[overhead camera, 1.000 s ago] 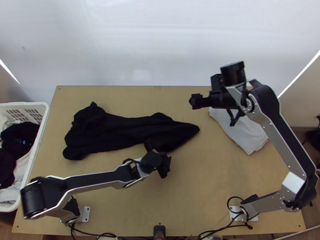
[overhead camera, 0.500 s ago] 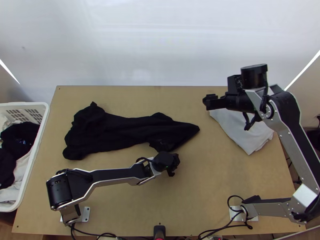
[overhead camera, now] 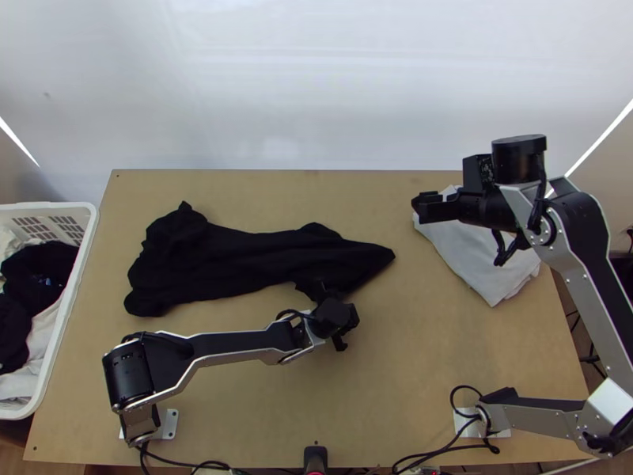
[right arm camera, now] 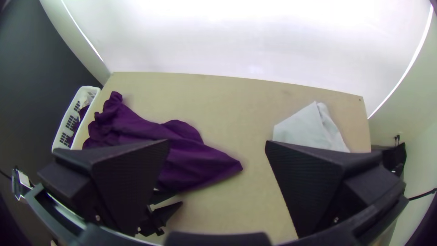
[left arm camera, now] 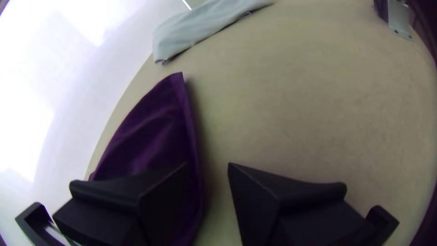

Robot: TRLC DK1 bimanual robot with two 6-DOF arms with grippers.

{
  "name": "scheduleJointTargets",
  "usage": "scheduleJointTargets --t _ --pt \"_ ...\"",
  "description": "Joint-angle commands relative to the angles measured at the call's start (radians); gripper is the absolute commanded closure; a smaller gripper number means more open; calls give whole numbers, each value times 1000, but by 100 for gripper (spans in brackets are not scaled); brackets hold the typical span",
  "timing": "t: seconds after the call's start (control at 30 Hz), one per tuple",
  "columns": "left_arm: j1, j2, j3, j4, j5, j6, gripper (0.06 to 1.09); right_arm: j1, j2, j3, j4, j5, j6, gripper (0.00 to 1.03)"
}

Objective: Fold the t-shirt

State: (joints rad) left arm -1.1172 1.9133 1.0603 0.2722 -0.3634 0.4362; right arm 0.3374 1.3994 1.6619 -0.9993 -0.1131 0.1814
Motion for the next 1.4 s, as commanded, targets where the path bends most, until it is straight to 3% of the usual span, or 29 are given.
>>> scheduleJointTargets --t 0.0,0.63,0.7,0.77,0.9,1.0,1.07,1.2,1.37 --pt "14 -2 9 -102 0 -59 60 -3 -22 -17 2 1 -8 5" --pt "42 30 32 -99 -2 -79 60 14 -76 -96 47 0 -11 5" --pt "54 49 53 -99 -2 -77 73 15 -86 -102 51 0 -11 5" --pt "71 66 76 -99 -2 -76 104 15 -97 -105 51 0 -11 5" --pt "92 93 121 -168 0 -67 105 14 -129 -110 51 1 -8 5" --pt "122 23 145 -212 15 -136 105 8 -151 -125 60 1 -5 5" --pt "152 -33 242 -363 17 -261 105 2 -158 -148 82 1 -7 5" --pt "237 -140 510 -692 103 -522 105 -9 -155 -162 116 1 1 5" --pt "247 -255 670 -893 124 -640 105 -21 -103 -117 130 0 24 5"
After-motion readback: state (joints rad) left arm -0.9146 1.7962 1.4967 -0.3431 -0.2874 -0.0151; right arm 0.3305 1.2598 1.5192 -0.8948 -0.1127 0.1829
